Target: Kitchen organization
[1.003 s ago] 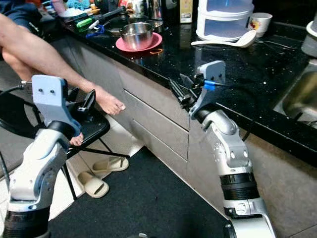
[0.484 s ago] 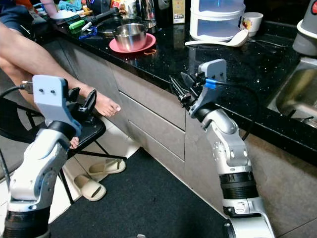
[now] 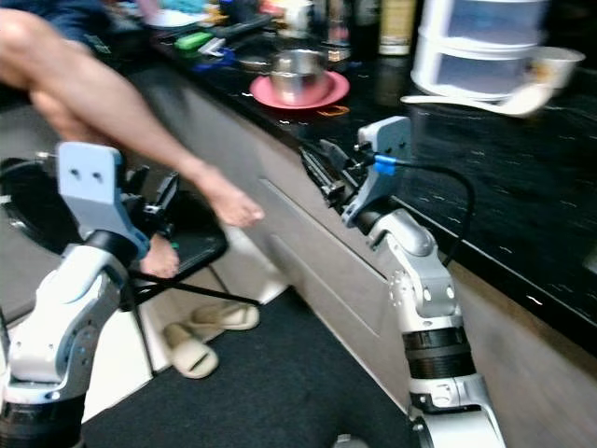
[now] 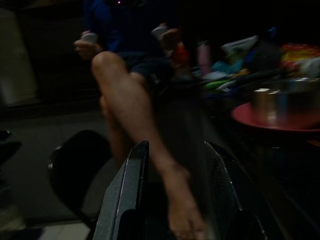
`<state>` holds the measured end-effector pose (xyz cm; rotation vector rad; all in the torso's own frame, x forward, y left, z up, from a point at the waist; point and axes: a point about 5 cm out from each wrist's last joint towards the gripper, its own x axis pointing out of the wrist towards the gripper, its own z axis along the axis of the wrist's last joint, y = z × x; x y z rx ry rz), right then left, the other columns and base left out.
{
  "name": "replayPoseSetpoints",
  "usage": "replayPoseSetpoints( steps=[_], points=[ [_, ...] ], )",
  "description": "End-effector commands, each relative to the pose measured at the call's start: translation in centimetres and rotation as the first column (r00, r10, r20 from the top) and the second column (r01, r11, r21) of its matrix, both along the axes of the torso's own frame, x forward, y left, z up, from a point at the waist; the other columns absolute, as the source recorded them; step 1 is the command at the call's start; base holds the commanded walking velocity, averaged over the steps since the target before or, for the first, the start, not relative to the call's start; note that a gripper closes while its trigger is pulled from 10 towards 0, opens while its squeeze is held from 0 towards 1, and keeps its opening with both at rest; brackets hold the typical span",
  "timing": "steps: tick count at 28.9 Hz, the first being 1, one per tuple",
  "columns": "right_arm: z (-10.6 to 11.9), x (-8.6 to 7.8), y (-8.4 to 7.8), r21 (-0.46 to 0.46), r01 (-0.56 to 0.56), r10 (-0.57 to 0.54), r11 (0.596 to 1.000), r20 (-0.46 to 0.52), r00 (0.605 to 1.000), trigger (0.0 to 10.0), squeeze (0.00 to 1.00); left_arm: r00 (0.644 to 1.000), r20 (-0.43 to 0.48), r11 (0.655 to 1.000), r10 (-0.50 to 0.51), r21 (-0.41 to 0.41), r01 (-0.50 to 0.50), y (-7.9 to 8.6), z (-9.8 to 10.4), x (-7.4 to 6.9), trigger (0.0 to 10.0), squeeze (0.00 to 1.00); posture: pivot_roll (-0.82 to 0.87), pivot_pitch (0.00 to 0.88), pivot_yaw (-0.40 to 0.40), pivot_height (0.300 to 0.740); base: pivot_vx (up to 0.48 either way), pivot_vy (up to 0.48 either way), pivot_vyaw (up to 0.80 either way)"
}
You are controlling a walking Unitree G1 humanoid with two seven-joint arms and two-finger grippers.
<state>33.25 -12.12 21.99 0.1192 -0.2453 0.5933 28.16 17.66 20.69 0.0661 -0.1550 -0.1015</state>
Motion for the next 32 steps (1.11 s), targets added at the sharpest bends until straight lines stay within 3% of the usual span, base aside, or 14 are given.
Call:
replayPoseSetpoints(
  steps=[1, 32],
  points=[
    [0.21, 0.04, -0.07, -0.009, 0.01, -0.01, 1.0, 0.01, 1.0, 10.0, 0.0, 1.0, 0.006, 1.0, -0.013, 0.014, 0.012, -0.25, 0.26, 0.09, 10.0, 0.0, -0.03, 0.009, 0.027, 0.732, 0.285, 0.0, 0.0],
    [0.83, 0.37, 0.27, -0.005, 0.004, -0.004, 1.0, 0.021, 1.0, 10.0, 0.0, 0.999, 0.016, 0.999, -0.032, 0.014, 0.032, -0.82, 0.38, 0.32, 10.0, 0.0, -0.04, 0.0, 0.023, 0.732, 0.289, 0.0, 0.0]
  ],
)
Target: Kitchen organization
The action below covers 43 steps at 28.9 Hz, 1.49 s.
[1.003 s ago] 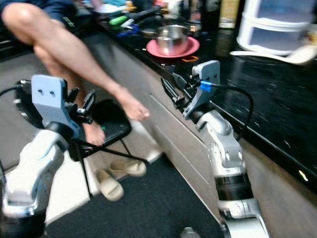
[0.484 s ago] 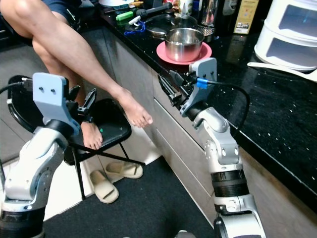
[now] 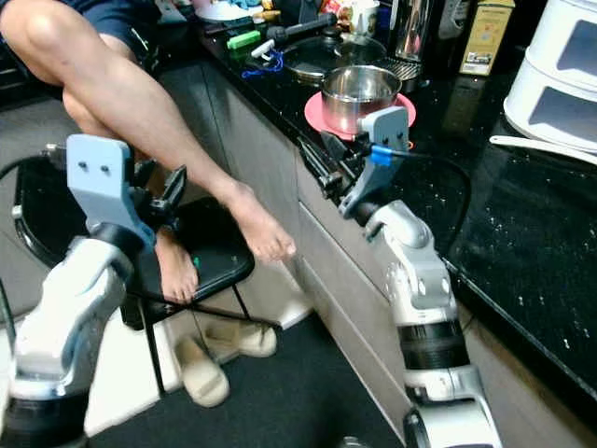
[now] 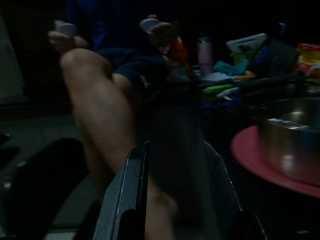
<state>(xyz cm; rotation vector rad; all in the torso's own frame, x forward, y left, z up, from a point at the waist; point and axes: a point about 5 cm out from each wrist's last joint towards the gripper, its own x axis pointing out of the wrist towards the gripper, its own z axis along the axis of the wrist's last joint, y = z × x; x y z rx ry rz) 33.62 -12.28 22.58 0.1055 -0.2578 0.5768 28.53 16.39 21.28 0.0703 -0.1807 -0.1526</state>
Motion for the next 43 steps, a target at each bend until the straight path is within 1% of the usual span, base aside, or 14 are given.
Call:
replayPoseSetpoints(
  steps=[1, 19, 25, 26, 29, 30, 35, 36, 37, 38, 39, 40, 42, 43],
  points=[
    [0.2, 0.0, 0.4, 0.0, -0.014, 0.014, 1.0, 0.005, 1.0, 10.0, 0.0, 1.0, -0.008, 1.0, 0.019, 0.007, -0.019, 0.4, -0.2, -0.1, 10.0, 0.0, -0.04, 0.0, 0.023, 0.732, 0.296, 0.0, 0.0],
    [0.4, 0.1, 0.5, -0.001, -0.008, 0.008, 1.0, 0.016, 1.0, 10.0, 0.0, 1.0, -0.005, 1.0, 0.015, 0.011, -0.015, 0.4, -0.1, 0.0, 10.0, 0.0, -0.03, 0.008, 0.032, 0.732, 0.299, 0.0, 0.0],
    [1.8, 0.1, 0.8, 0.002, -0.026, 0.026, 1.0, 0.068, 0.997, 10.0, 0.0, 1.0, -0.003, 1.0, 0.014, 0.011, -0.014, 0.4, 0.0, 0.0, 10.0, 0.0, -0.03, 0.01, 0.035, 0.732, 0.303, 0.0, 0.0],
    [2.5, -0.1, 0.9, 0.008, -0.041, 0.04, 0.999, 0.099, 0.994, 10.0, 0.54, 1.0, -0.003, 1.0, 0.013, 0.011, -0.013, 0.4, 0.0, 0.0, 10.0, 0.0, -0.03, 0.01, 0.035, 0.732, 0.304, 0.0, 0.0],
    [2.9, -0.2, 0.9, 0.012, -0.051, 0.049, 0.999, 0.119, 0.992, 10.0, 0.54, 1.0, -0.003, 1.0, 0.012, 0.011, -0.012, 0.4, 0.0, 0.0, 10.0, 0.0, -0.03, 0.01, 0.034, 0.732, 0.304, 0.0, 0.0],
    [3.5, -0.3, 0.9, 0.024, -0.062, 0.058, 0.998, 0.138, 0.989, 10.0, 1.0, 1.0, -0.002, 1.0, 0.011, 0.01, -0.011, 0.4, 0.0, 0.0, 10.0, 0.0, -0.03, 0.01, 0.033, 0.732, 0.3, 0.0, 0.0],
    [5.7, -0.5, 1.3, -0.035, -0.074, 0.08, 0.997, 0.205, 0.975, 10.0, 1.0, 1.0, 0.008, 1.0, 0.003, -0.013, -0.003, 0.2, 0.1, 0.1, 10.0, 0.0, -0.03, 0.011, 0.031, 0.732, 0.28, 0.0, 0.0],
    [6.0, -0.6, 1.6, -0.101, -0.1, 0.121, 0.99, 0.224, 0.967, 10.0, 0.37, 1.0, 0.013, 1.0, -0.008, -0.02, 0.009, 0.1, 0.1, 0.1, 10.0, 0.0, -0.03, 0.011, 0.031, 0.732, 0.0, 0.0, 0.0],
    [6.0, -0.6, 1.6, -0.101, -0.1, 0.121, 0.99, 0.224, 0.967, 10.0, 0.37, 1.0, 0.013, 1.0, -0.008, -0.02, 0.009, 0.1, 0.1, 0.1, 10.0, 0.0, -0.03, 0.011, 0.031, 0.732, 0.0, 0.0, 0.0],
    [6.2, -0.9, 2.1, -0.182, -0.135, 0.177, 0.974, 0.237, 0.955, 10.0, 0.0, 1.0, 0.02, 0.999, -0.023, -0.026, 0.023, -0.1, 0.2, 0.0, 10.0, 0.0, -0.03, 0.01, 0.032, 0.732, 0.0, 0.0, 0.0],
    [6.4, -1.2, 2.6, -0.284, -0.175, 0.248, 0.943, 0.244, 0.938, 10.0, 0.0, 0.999, 0.021, 0.999, -0.032, -0.028, 0.033, -0.3, 0.2, 0.0, 10.0, 0.0, -0.02, 0.011, 0.033, 0.732, 0.0, 0.0, 0.0],
    [6.6, -1.5, 3.1, -0.387, -0.203, 0.311, 0.9, 0.242, 0.919, 10.0, 0.0, 0.999, 0.021, 0.999, -0.04, -0.027, 0.041, -0.4, 0.2, -0.1, 10.0, 0.0, -0.02, 0.011, 0.032, 0.732, 0.0, 0.0, 0.0],
    [6.7, -1.6, 3.8, -0.558, -0.194, 0.369, 0.807, 0.22, 0.903, 10.0, 0.0, 0.999, 0.019, 0.999, -0.044, -0.025, 0.045, -0.5, 0.1, -0.1, 10.0, 0.0, -0.02, 0.01, 0.032, 0.732, 0.0, 0.0, 0.0],
    [6.6, -1.4, 3.9, -0.625, -0.172, 0.371, 0.761, 0.201, 0.907, 10.0, 0.0, 0.999, 0.018, 0.999, -0.044, -0.024, 0.044, -0.5, 0.1, -0.1, 10.0, 0.0, -0.03, 0.009, 0.032, 0.732, 0.0, 0.0, 0.0]
  ],
)
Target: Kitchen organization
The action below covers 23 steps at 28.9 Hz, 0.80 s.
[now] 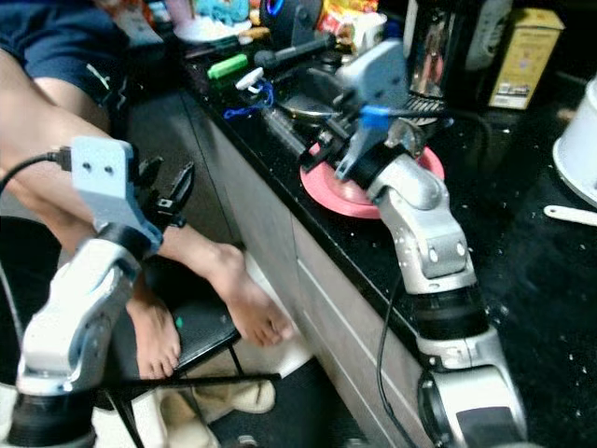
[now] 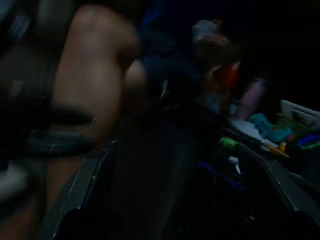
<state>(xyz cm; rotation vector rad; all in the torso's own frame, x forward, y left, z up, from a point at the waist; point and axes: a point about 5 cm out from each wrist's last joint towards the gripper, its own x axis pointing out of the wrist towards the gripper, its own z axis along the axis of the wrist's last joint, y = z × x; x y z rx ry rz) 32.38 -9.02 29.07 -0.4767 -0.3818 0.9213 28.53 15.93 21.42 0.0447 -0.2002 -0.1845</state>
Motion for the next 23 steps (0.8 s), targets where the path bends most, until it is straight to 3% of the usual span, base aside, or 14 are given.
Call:
replayPoseSetpoints(
  steps=[1, 3, 7, 10, 14, 18, 19, 20, 21, 23],
  points=[
    [0.0, 0.1, 0.8, -0.166, 0.013, -0.009, 0.986, 0.024, 1.0, 10.0, 0.0, 1.0, 0.001, 1.0, -0.009, -0.001, 0.009, 0.0, 0.0, 0.0, 10.0, 0.0, -0.03, 0.009, 0.032, 0.732, 0.0, 0.0, 0.0],
    [-0.3, 0.5, 0.7, -0.236, 0.039, -0.038, 0.971, 0.007, 0.999, 10.0, 0.0, 1.0, 0.003, 1.0, -0.011, -0.001, 0.011, -0.2, 0.0, 0.0, 10.0, 0.0, -0.01, 0.004, 0.019, 0.732, 0.0, 0.0, 0.0],
    [-0.5, 0.9, 0.2, -0.285, 0.069, -0.077, 0.956, -0.017, 0.997, 10.0, 0.0, 1.0, 0.009, 1.0, -0.012, 0.0, 0.012, -0.2, 0.1, 0.0, 10.0, 0.0, -0.01, 0.002, 0.016, 0.732, 0.0, 0.0, 0.0],
    [-0.7, 1.7, -1.2, -0.353, 0.131, -0.157, 0.926, -0.048, 0.986, 10.0, 0.0, 1.0, 0.012, 1.0, -0.012, 0.0, 0.012, -0.2, 0.2, -0.1, 10.0, 0.0, -0.01, 0.0, 0.009, 0.732, 0.0, 0.0, 0.0],
    [0.6, 2.2, -6.8, -0.6, 0.249, -0.318, 0.76, -0.009, 0.948, 10.0, 0.0, 1.0, 0.009, 1.0, -0.027, 0.001, 0.027, -0.4, -0.1, -0.3, 10.0, 0.0, -0.03, 0.0, 0.004, 0.732, 0.0, 0.0, 0.0],
    [1.2, 2.3, -7.8, -0.617, 0.276, -0.352, 0.737, -0.003, 0.936, 10.0, 0.0, 1.0, 0.009, 1.0, -0.03, 0.0, 0.03, -0.5, -0.1, -0.3, 10.0, 0.0, -0.03, 0.0, 0.004, 0.732, 0.0, 0.0, 0.0],
    [1.7, 2.3, -8.6, -0.636, 0.294, -0.38, 0.713, 0.002, 0.925, 10.0, 0.0, 0.999, 0.008, 0.999, -0.033, -0.001, 0.033, -0.6, -0.1, -0.3, 10.0, 0.0, -0.04, 0.0, 0.002, 0.732, 0.0, 0.0, 0.0],
    [2.1, 2.1, -9.9, -0.68, 0.312, -0.413, 0.664, 0.014, 0.911, 10.0, 0.0, 0.999, 0.009, 0.999, -0.038, 0.0, 0.038, -0.8, -0.2, -0.2, 10.0, 0.0, -0.03, 0.0, 0.001, 0.732, 0.0, 0.0, 0.0],
    [2.1, 2.1, -9.9, -0.68, 0.312, -0.413, 0.664, 0.014, 0.911, 10.0, 0.0, 0.999, 0.009, 0.999, -0.038, 0.0, 0.038, -0.8, -0.2, -0.2, 10.0, 0.0, -0.03, 0.0, 0.001, 0.732, 0.0, 0.0, 0.0],
    [2.4, 1.7, -11.7, -0.74, 0.314, -0.446, 0.595, 0.02, 0.895, 10.0, 0.0, 0.999, 0.01, 0.999, -0.044, 0.0, 0.044, -1.0, -0.1, -0.2, 10.0, 0.0, -0.04, 0.0, 0.001, 0.732, 0.0, 0.0, 0.0]
  ],
)
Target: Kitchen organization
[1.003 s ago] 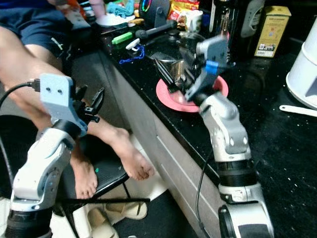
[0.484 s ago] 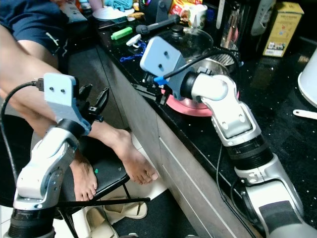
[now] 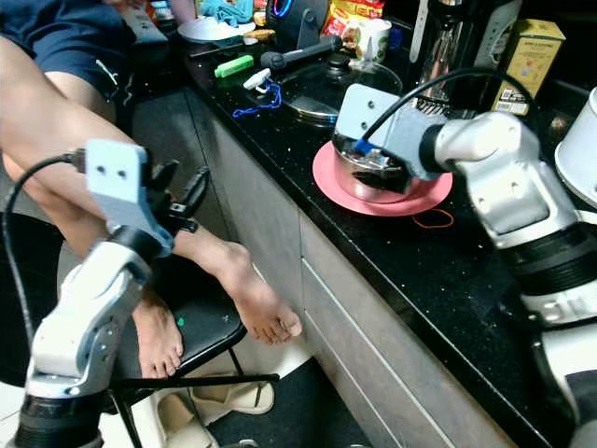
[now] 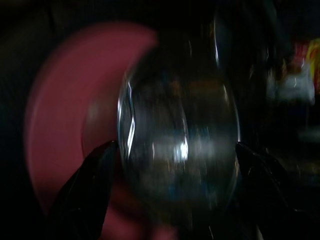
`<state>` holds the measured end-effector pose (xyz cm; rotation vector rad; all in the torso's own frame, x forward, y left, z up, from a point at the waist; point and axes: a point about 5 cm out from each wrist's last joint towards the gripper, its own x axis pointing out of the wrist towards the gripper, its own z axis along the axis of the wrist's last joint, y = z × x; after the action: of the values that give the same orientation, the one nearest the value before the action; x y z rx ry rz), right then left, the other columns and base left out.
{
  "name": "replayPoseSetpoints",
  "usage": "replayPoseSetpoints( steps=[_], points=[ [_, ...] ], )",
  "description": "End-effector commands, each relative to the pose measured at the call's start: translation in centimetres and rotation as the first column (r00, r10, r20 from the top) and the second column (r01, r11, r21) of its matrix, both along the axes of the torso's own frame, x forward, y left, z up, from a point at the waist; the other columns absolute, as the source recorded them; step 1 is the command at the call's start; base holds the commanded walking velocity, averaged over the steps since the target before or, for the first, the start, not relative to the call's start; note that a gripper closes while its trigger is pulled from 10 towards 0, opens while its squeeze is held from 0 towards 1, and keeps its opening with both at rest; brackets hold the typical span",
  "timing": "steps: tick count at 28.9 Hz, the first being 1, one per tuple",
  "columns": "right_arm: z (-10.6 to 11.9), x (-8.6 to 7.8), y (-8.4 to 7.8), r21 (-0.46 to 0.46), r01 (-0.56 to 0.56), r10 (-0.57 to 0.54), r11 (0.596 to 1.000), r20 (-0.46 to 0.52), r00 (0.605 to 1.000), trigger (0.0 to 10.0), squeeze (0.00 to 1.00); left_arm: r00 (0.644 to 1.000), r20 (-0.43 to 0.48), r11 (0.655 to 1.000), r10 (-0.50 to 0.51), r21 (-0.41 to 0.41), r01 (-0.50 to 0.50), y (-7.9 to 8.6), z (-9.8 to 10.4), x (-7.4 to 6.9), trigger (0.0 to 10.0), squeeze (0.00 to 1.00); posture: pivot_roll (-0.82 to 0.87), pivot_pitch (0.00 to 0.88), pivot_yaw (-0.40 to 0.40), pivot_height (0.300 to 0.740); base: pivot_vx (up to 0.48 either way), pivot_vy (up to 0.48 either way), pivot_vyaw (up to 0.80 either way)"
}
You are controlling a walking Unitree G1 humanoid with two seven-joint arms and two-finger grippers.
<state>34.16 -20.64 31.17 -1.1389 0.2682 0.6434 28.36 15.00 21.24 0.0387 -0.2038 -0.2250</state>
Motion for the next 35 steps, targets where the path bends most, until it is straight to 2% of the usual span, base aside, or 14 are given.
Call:
replayPoseSetpoints(
  steps=[1, 5, 10, 18, 22, 27, 35],
  points=[
    [0.4, -0.4, -0.8, -0.074, 0.0, -0.003, 0.997, -0.031, 1.0, 10.0, 0.0, 1.0, 0.007, 1.0, -0.004, 0.003, 0.004, 0.0, 0.0, -0.1, 10.0, 0.0, -0.04, 0.0, 0.001, 0.732, 0.0, 0.0, 0.0],
    [0.2, -0.9, -1.5, -0.121, -0.018, 0.008, 0.993, -0.085, 0.996, 10.0, 0.0, 1.0, 0.006, 1.0, -0.001, 0.003, 0.001, 0.1, 0.0, 0.0, 10.0, 0.0, -0.05, 0.0, -0.002, 0.732, 0.0, 0.0, 0.0],
    [-0.9, -1.3, -2.6, -0.199, -0.03, -0.008, 0.98, -0.188, 0.982, 10.0, 0.0, 1.0, 0.002, 1.0, 0.001, 0.002, -0.001, 0.0, -0.2, 0.0, 10.0, 0.0, -0.05, 0.0, -0.011, 0.732, 0.0, 0.0, 0.0],
    [-1.9, -1.2, -2.4, -0.257, -0.077, 0.009, 0.963, -0.256, 0.967, 10.0, 0.0, 1.0, 0.005, 1.0, 0.005, -0.003, -0.005, 0.0, -0.2, 0.0, 10.0, 0.0, -0.06, 0.0, -0.016, 0.732, 0.0, 0.0, 0.0],
    [-2.0, -1.0, -2.3, -0.256, -0.076, 0.01, 0.964, -0.251, 0.968, 10.0, 0.0, 1.0, 0.005, 1.0, 0.007, -0.005, -0.007, -0.1, -0.2, 0.0, 10.0, 0.0, -0.06, 0.0, -0.017, 0.732, 0.0, 0.0, 0.0],
    [-1.9, -0.2, -1.2, -0.226, -0.095, 0.043, 0.969, -0.226, 0.973, 10.0, 0.0, 1.0, 0.008, 1.0, 0.003, -0.014, -0.003, -0.4, -0.3, 0.1, 10.0, 0.0, -0.08, 0.0, -0.019, 0.732, 0.0, 0.0, 0.0],
    [0.0, 0.6, 0.7, -0.176, -0.133, 0.109, 0.975, -0.142, 0.984, 10.0, 0.0, 1.0, 0.017, 1.0, -0.007, -0.023, 0.007, -0.8, -0.2, 0.3, 10.0, 0.0, -0.12, 0.0, -0.023, 0.732, 0.0, 0.0, 0.0]
  ],
)
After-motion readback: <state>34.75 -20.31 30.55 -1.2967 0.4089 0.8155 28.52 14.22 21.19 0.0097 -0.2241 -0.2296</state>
